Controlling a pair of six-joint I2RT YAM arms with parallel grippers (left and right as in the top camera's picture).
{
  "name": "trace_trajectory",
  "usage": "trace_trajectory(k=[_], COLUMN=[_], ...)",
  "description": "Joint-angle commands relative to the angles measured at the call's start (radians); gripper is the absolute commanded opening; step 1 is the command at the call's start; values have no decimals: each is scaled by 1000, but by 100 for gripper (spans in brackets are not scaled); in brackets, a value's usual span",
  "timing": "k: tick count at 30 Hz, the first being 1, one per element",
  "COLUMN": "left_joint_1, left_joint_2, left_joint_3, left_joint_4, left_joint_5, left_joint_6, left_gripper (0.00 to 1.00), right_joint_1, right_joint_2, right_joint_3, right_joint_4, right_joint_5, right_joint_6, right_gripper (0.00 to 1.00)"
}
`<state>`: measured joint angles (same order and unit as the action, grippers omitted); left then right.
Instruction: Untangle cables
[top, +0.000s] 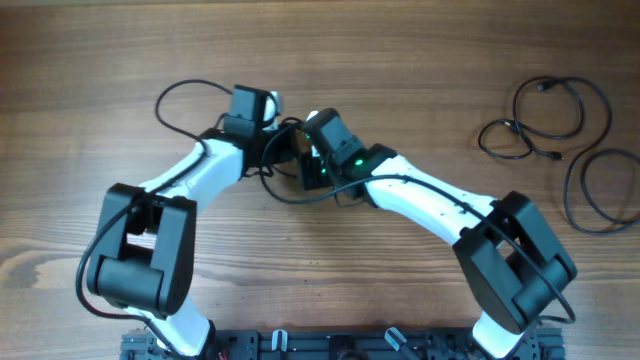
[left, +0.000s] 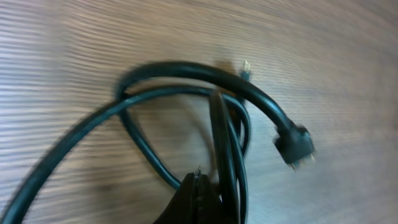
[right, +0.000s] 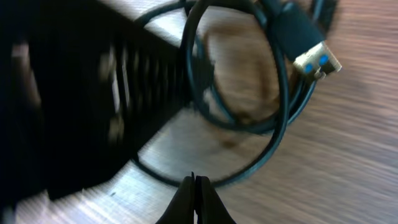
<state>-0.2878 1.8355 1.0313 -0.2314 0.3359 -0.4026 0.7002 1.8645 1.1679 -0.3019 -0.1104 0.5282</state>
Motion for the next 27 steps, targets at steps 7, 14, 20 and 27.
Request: trace_trajectory(k=[7, 14, 20, 27], left_joint_1=[-34, 42, 46, 46], left_joint_2=[-114, -251, -212, -208], left_joint_3=[17, 17, 16, 16], left_joint_4=[-95, -200, -197, -195], left_joint_5=[45, -130, -227, -227], left_joint_6=[6, 13, 2, 2], left_gripper=[4, 4, 24, 28], right_joint_1=[-122, -146, -121, -136], right_joint_2=[15, 23, 114, 185], right_joint_3=[1, 1, 1, 2], right_joint_4=[-74, 31, 103, 58], right_joint_5=[39, -139, -81, 89], right_joint_6=[53, 52, 80, 101], right_gripper=[4, 27, 51, 4])
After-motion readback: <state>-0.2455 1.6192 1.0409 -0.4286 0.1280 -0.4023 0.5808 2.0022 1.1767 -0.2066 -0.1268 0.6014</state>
